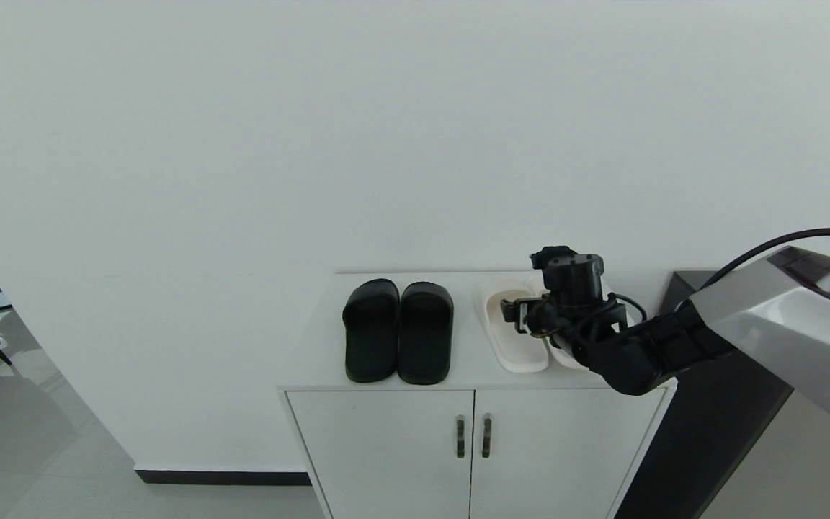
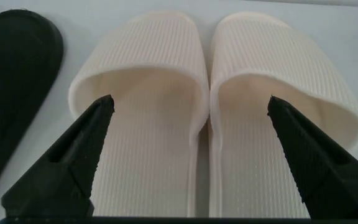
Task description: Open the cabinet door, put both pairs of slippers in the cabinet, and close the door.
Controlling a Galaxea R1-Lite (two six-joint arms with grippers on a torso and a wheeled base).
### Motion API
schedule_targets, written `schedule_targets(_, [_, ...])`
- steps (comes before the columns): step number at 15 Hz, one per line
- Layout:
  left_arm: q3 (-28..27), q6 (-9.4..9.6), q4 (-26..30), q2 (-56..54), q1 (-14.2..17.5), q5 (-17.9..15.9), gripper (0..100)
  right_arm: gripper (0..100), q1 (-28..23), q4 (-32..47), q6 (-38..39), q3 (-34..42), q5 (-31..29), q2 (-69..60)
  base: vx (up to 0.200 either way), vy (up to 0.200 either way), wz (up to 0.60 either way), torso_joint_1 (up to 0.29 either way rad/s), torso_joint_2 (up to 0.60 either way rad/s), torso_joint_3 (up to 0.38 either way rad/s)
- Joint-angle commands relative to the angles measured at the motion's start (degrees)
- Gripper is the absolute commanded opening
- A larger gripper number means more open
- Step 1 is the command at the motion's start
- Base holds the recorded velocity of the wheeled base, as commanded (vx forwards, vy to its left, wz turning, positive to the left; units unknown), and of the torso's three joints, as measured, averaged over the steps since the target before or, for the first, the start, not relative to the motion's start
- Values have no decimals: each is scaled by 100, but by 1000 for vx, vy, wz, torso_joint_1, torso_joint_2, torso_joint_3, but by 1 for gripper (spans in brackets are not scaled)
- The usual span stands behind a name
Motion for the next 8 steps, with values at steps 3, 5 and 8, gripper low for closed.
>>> schedule_targets(3, [1,2,6,7,13,0,0,100,-143,21,1,-529,-4,431,0,0,0,0,0,0])
schedule_targets(5, [10,2,-3,7,4,0,0,100,-222,135,1,-828,-4,589,0,0,0,0,0,0])
schedule_targets(8, [1,2,-3,7,4,0,0,100,-257,188,1,-1065,-4,773,0,0,0,0,0,0])
